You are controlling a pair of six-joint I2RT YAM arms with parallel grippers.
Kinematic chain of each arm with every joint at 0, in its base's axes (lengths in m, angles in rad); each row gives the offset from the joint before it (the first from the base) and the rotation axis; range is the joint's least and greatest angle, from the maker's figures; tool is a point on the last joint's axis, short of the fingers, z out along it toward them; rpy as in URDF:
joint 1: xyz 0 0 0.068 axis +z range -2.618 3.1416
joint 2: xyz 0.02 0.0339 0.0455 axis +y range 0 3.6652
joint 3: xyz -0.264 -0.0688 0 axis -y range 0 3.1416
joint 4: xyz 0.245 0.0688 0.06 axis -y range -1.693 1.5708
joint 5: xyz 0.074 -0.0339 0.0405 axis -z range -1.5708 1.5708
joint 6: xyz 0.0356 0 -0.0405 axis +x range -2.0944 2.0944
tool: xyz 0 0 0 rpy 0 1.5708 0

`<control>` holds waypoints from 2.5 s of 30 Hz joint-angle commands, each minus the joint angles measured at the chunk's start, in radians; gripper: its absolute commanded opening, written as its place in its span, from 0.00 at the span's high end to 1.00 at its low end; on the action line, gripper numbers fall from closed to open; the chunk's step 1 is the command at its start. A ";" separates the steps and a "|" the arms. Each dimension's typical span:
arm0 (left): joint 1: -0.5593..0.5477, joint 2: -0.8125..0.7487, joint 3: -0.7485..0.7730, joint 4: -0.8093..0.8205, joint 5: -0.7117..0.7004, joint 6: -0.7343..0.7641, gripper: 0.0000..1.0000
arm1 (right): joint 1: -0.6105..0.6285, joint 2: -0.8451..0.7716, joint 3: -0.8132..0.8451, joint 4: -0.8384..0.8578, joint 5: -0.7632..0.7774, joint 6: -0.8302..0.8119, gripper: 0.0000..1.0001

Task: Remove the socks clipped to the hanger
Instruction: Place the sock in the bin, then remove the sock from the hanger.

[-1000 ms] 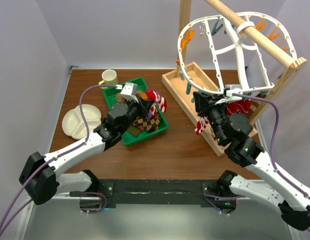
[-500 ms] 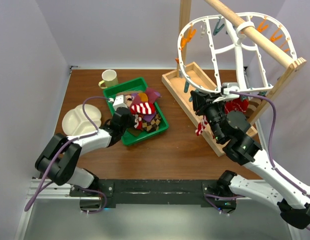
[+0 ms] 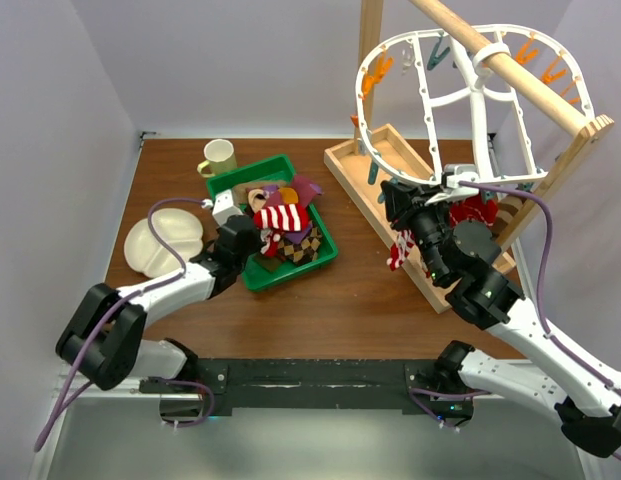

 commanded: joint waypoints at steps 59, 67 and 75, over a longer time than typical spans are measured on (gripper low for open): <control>-0.200 -0.200 0.132 0.250 0.375 0.289 0.16 | 0.001 -0.050 0.079 -0.311 -0.082 0.188 0.22; -0.265 -0.110 0.167 0.350 0.479 0.301 0.17 | 0.001 -0.129 0.105 -0.472 -0.174 0.233 0.20; -0.361 0.024 0.225 0.459 0.530 0.321 0.17 | 0.001 -0.211 0.192 -0.627 -0.111 0.250 0.19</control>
